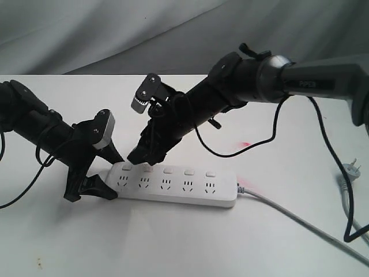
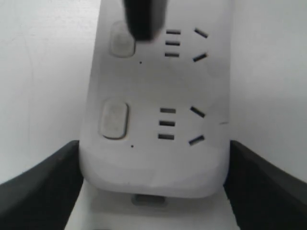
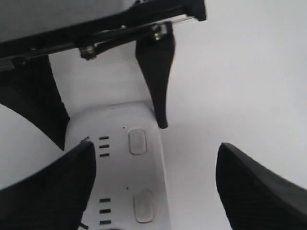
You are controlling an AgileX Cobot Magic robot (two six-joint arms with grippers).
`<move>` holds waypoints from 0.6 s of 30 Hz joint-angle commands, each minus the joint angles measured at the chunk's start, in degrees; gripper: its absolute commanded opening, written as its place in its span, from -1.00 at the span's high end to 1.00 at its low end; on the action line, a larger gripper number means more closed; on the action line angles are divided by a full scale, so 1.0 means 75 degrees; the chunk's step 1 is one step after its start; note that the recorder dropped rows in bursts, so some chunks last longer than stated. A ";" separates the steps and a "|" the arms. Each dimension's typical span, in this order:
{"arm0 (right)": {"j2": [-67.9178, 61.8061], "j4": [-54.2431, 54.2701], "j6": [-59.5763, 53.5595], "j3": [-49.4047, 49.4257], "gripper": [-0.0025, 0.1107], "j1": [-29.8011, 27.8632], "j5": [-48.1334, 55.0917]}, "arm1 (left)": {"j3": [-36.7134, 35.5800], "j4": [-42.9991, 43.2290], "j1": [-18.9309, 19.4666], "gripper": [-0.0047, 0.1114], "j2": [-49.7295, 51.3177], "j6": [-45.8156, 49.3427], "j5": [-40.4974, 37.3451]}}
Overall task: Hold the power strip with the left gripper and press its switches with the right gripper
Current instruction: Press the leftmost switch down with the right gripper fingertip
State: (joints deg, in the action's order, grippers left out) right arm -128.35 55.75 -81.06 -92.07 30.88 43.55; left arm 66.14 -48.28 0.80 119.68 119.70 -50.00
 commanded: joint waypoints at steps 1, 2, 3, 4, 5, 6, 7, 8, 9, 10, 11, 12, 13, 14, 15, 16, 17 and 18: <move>-0.0159 0.0546 -0.0653 0.0041 -0.20 0.0150 -0.0414 | 0.0027 -0.0059 -0.0055 0.92 -0.0035 0.0036 0.0055; -0.0159 0.0546 -0.0705 0.0041 -0.20 0.0150 -0.0518 | 0.0027 -0.0059 -0.0055 0.92 -0.0035 0.0036 0.0055; -0.0159 0.0622 -0.0761 0.0041 -0.20 0.0150 -0.0697 | 0.0027 -0.0059 -0.0055 0.92 -0.0035 0.0036 0.0055; -0.0159 0.0635 -0.0781 0.0041 -0.20 0.0150 -0.0785 | 0.0027 -0.0059 -0.0055 0.92 -0.0035 0.0036 0.0055; -0.0195 0.0605 -0.0811 0.0041 -0.20 0.0150 -0.0892 | 0.0027 -0.0059 -0.0055 0.92 -0.0035 0.0036 0.0055; -0.0250 0.0627 -0.0809 0.0027 -0.20 0.0150 -0.0892 | 0.0027 -0.0059 -0.0055 0.92 -0.0035 0.0036 0.0055; -0.0321 0.0648 -0.0809 0.0027 -0.20 0.0150 -0.0892 | 0.0027 -0.0059 -0.0055 0.92 -0.0035 0.0036 0.0055; -0.0408 0.0731 -0.0809 -0.0007 -0.20 0.0150 -0.0873 | 0.0027 -0.0059 -0.0055 0.92 -0.0035 0.0036 0.0055; -0.0422 0.0883 -0.0909 -0.0007 -0.20 0.0150 -0.0888 | 0.0027 -0.0059 -0.0055 0.92 -0.0035 0.0036 0.0055; -0.0447 0.0974 -0.0968 -0.0007 -0.20 0.0150 -0.0906 | 0.0027 -0.0059 -0.0055 0.92 -0.0035 0.0036 0.0055; -0.0447 0.1113 -0.1046 -0.0007 -0.20 0.0150 -0.0906 | 0.0027 -0.0059 -0.0055 0.92 -0.0035 0.0036 0.0055; -0.0447 0.1201 -0.1127 -0.0007 -0.20 0.0165 -0.0906 | 0.0027 -0.0059 -0.0055 0.92 -0.0035 0.0036 0.0055; -0.0447 0.1200 -0.1152 -0.0007 -0.20 0.0180 -0.0906 | 0.0027 -0.0059 -0.0055 0.92 -0.0035 0.0036 0.0055; -0.0447 0.1167 -0.1152 -0.0007 -0.20 0.0220 -0.0958 | 0.0027 -0.0059 -0.0055 0.92 -0.0035 0.0036 0.0055; -0.0447 0.1150 -0.1189 -0.0007 -0.20 0.0232 -0.0998 | 0.0027 -0.0059 -0.0055 0.92 -0.0035 0.0036 0.0055; -0.0447 0.1164 -0.1203 -0.0007 -0.20 0.0251 -0.1003 | 0.0027 -0.0059 -0.0055 0.92 -0.0035 0.0036 0.0055; -0.0447 0.1183 -0.1223 -0.0007 -0.20 0.0287 -0.1066 | 0.0027 -0.0059 -0.0055 0.92 -0.0035 0.0036 0.0055; -0.0447 0.1183 -0.1223 -0.0007 -0.20 0.0326 -0.1161 | 0.0027 -0.0059 -0.0055 0.92 -0.0035 0.0036 0.0055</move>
State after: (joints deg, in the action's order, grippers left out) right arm -131.89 64.01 -89.32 -92.07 32.51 35.95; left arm 66.14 -48.28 0.80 119.68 119.70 -50.00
